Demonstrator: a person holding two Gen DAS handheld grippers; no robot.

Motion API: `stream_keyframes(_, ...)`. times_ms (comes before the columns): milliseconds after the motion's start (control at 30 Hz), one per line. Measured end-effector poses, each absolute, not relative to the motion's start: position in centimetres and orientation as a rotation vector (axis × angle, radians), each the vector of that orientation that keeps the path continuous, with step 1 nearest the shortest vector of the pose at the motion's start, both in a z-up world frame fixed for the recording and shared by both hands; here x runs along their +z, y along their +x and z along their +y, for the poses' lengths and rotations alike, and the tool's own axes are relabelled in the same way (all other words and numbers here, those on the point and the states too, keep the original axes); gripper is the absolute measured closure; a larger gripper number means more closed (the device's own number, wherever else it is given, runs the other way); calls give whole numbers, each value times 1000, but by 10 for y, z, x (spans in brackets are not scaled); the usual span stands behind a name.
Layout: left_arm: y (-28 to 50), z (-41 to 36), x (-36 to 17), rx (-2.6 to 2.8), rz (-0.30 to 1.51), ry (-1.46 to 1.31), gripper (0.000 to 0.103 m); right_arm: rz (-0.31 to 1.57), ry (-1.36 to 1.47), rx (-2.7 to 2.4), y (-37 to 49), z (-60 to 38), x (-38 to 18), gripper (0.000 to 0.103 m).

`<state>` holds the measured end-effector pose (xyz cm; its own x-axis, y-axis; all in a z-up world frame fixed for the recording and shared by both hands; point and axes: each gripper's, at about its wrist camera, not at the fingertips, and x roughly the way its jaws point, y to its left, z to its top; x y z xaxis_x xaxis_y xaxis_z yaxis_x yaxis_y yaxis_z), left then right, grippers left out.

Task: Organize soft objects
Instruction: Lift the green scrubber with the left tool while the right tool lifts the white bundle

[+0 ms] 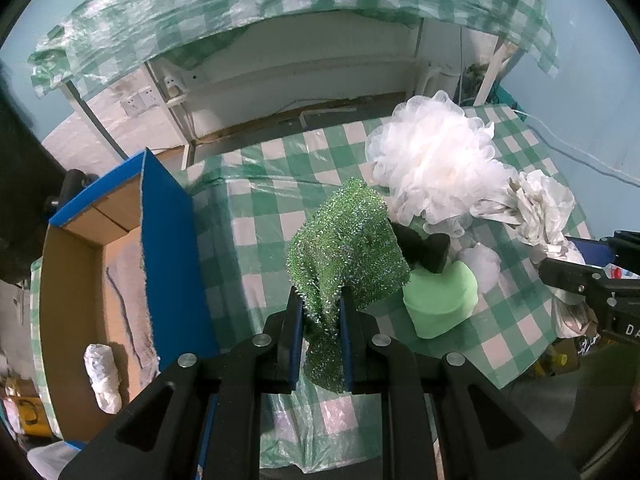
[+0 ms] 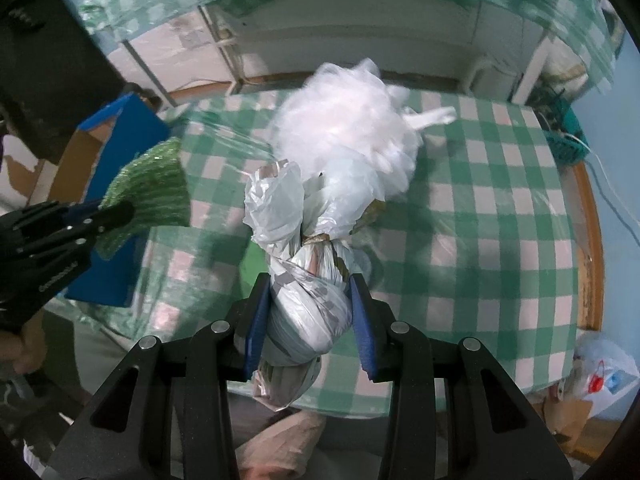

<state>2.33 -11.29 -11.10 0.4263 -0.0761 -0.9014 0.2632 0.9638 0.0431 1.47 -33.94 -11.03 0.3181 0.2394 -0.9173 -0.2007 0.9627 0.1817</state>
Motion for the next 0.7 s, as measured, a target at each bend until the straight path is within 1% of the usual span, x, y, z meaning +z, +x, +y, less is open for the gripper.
stream_keyframes(700, 13, -80, -70, -172, 1015, 116, 87, 1104, 40, 333, 21, -310, -70, 65)
